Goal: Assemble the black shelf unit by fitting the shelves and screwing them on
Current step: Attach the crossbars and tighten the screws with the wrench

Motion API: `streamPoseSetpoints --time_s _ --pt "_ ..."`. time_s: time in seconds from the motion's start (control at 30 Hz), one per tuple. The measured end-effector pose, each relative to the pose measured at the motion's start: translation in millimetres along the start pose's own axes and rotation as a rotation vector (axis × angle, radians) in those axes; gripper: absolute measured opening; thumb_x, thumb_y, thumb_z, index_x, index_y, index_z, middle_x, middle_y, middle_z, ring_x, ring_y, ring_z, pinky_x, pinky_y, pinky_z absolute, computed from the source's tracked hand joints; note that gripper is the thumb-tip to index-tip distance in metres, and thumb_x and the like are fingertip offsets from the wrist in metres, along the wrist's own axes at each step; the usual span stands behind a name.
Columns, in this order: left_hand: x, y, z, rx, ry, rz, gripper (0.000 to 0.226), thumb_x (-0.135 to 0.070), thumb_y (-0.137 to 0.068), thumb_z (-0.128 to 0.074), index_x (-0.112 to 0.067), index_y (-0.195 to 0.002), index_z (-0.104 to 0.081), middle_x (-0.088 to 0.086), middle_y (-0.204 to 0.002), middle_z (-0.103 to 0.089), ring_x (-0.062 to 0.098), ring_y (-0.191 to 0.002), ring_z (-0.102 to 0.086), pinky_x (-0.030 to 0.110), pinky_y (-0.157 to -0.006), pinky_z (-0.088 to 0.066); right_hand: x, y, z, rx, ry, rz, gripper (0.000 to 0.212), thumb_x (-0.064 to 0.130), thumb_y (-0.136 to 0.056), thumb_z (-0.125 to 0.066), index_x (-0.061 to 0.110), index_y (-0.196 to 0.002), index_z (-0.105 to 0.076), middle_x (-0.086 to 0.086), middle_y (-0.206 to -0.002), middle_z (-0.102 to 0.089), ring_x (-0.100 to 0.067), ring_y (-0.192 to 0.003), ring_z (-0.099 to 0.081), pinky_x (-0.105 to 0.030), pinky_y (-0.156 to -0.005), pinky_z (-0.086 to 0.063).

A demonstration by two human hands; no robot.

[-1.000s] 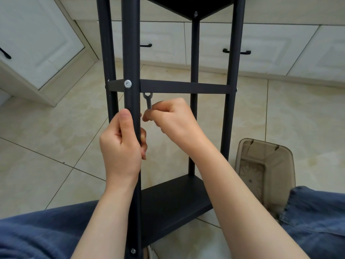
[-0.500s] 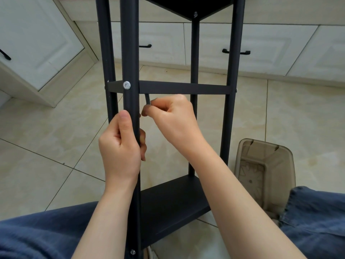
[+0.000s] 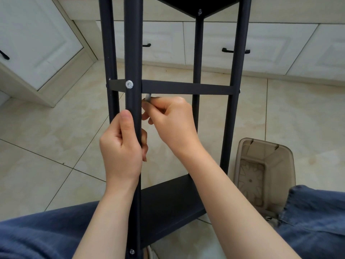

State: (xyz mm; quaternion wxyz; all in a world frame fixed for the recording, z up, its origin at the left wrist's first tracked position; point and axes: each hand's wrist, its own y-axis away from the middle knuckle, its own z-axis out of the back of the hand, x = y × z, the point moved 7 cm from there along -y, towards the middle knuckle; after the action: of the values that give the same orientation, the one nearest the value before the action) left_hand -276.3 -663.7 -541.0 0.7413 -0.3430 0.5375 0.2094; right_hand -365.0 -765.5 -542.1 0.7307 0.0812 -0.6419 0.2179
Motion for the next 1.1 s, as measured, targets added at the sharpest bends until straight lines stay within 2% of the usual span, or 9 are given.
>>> streamPoseSetpoints --time_s 0.1,0.23,0.4,0.5,0.63,0.83,0.97,1.03,1.1 --pt "-1 0 -1 0.005 0.002 -0.005 0.048 -0.059 -0.099 -0.036 -0.024 -0.087 -0.067 0.003 -0.054 -0.051 0.015 -0.039 -0.045 0.023 -0.037 -0.037 0 1 0 -0.039 -0.011 0.031 0.022 0.013 -0.097 -0.062 0.002 -0.085 -0.077 0.004 -0.070 -0.069 0.002 -0.059 -0.058 -0.024 -0.070 -0.052" --pt "-2 1 -2 0.015 0.011 -0.005 0.045 -0.061 -0.099 -0.037 -0.030 -0.084 -0.066 0.005 -0.055 -0.051 0.014 -0.038 -0.045 0.022 -0.037 -0.037 -2 2 0 -0.128 0.001 0.098 0.021 0.010 -0.097 -0.062 -0.001 -0.089 -0.077 -0.008 -0.076 -0.073 -0.012 -0.067 -0.064 -0.033 -0.072 -0.052" --pt "0 1 -2 0.018 0.031 -0.001 0.049 -0.058 -0.100 -0.038 -0.017 -0.083 -0.060 0.008 -0.055 -0.050 0.015 -0.038 -0.045 0.022 -0.037 -0.036 -6 4 -6 -0.224 -0.014 0.153 0.019 0.009 -0.096 -0.062 -0.003 -0.089 -0.076 -0.010 -0.077 -0.073 -0.011 -0.068 -0.064 -0.034 -0.071 -0.054" --pt "0 2 -2 0.019 0.033 -0.012 0.049 -0.055 -0.101 -0.038 -0.015 -0.084 -0.060 0.008 -0.055 -0.050 0.015 -0.037 -0.044 0.022 -0.037 -0.036 -7 3 -10 -0.255 -0.054 0.170 0.018 0.007 -0.096 -0.063 -0.004 -0.089 -0.076 -0.012 -0.078 -0.073 -0.016 -0.071 -0.069 -0.040 -0.070 -0.056" --pt "0 2 -2 0.022 0.043 -0.020 0.054 -0.054 -0.101 -0.037 -0.006 -0.085 -0.058 0.010 -0.055 -0.048 0.016 -0.036 -0.044 0.023 -0.037 -0.035 -7 3 -13 -0.288 -0.064 0.181 0.021 0.008 -0.095 -0.064 -0.005 -0.082 -0.075 -0.011 -0.071 -0.072 -0.014 -0.064 -0.063 -0.040 -0.066 -0.053" --pt "1 2 -1 0.017 0.036 -0.027 0.052 -0.054 -0.101 -0.038 -0.010 -0.084 -0.059 0.007 -0.055 -0.050 0.016 -0.037 -0.045 0.023 -0.037 -0.036 -6 2 -16 -0.214 -0.079 0.150 0.019 0.004 -0.095 -0.061 -0.005 -0.083 -0.073 -0.012 -0.073 -0.071 -0.020 -0.067 -0.063 -0.041 -0.070 -0.052" --pt "1 2 0 0.004 0.022 -0.029 0.052 -0.055 -0.101 -0.037 -0.011 -0.083 -0.060 0.005 -0.054 -0.050 0.014 -0.037 -0.045 0.022 -0.037 -0.036 -15 1 -18 -0.087 -0.085 0.052 0.027 0.005 -0.096 -0.058 -0.005 -0.072 -0.067 -0.015 -0.063 -0.062 -0.024 -0.059 -0.053 -0.039 -0.062 -0.046" --pt "1 1 0 0.000 0.017 -0.030 0.053 -0.054 -0.101 -0.037 -0.010 -0.085 -0.061 0.004 -0.053 -0.051 0.013 -0.037 -0.045 0.022 -0.037 -0.036 -18 1 -16 -0.048 -0.081 0.022 0.029 0.005 -0.095 -0.059 -0.002 -0.068 -0.066 -0.013 -0.058 -0.059 -0.019 -0.056 -0.049 -0.036 -0.059 -0.043" --pt "2 1 1 -0.005 0.009 -0.029 0.052 -0.055 -0.101 -0.037 -0.012 -0.085 -0.062 0.003 -0.053 -0.051 0.014 -0.037 -0.045 0.022 -0.037 -0.036 -18 2 -14 -0.023 -0.071 0.018 0.027 0.005 -0.094 -0.059 -0.001 -0.069 -0.068 -0.010 -0.060 -0.062 -0.018 -0.057 -0.051 -0.036 -0.060 -0.045"
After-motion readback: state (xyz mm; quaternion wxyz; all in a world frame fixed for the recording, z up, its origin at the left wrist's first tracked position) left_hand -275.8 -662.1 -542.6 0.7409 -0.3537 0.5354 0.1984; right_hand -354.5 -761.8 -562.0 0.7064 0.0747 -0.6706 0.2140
